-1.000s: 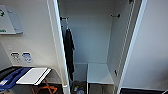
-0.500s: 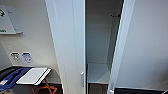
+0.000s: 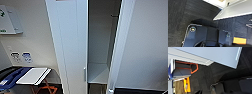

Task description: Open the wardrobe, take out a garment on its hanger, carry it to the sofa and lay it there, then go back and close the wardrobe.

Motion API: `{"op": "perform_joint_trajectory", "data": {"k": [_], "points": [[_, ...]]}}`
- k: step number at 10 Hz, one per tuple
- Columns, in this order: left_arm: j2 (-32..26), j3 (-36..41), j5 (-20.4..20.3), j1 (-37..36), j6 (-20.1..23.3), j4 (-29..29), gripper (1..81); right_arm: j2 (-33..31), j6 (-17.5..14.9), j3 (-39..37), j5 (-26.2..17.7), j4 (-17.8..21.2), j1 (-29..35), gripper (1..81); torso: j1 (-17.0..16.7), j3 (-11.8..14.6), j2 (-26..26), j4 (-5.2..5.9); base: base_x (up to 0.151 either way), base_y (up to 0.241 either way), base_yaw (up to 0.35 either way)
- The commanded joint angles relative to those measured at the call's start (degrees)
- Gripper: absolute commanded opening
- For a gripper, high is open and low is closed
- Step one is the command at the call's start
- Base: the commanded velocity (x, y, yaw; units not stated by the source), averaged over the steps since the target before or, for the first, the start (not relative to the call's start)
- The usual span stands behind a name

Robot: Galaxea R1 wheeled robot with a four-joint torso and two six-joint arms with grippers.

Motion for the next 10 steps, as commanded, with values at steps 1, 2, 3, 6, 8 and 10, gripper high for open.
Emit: {"op": "perform_joint_trajectory", "data": {"k": [1,2,3,6,8,10], "points": [[2.27,-1.70,-5.44,4.68,0.27,8.16,81.1,2.87,5.31,-7.33,0.18,0.17,8.65,81.1,0.00,0.00,0.00,0.00,0.000,0.000,0.000],[2.71,-2.77,-6.96,7.33,0.27,9.40,81.1,3.14,7.45,-9.02,0.98,0.35,10.15,81.1,0.00,0.00,0.00,0.00,0.000,0.000,0.000],[3.40,-3.72,-8.53,10.22,0.27,11.58,81.1,3.40,8.41,-9.28,0.81,0.44,11.99,81.1,0.00,0.00,0.00,0.00,0.000,0.000,0.000],[7.70,-8.64,-13.28,17.35,0.27,17.03,81.1,7.25,8.50,-11.30,0.19,0.44,15.16,81.1,-0.02,0.02,-0.02,0.00,0.000,0.000,0.000],[10.35,-11.82,-15.04,20.16,0.27,19.24,81.1,9.99,8.50,-11.92,0.01,-0.18,16.39,81.1,-0.02,0.02,-0.02,0.00,0.000,0.000,0.000],[11.67,-13.58,-15.48,20.96,0.27,19.68,81.1,11.66,7.98,-11.13,0.01,-0.62,16.48,81.1,-0.04,0.02,-0.02,0.00,0.000,0.000,0.000]]}}
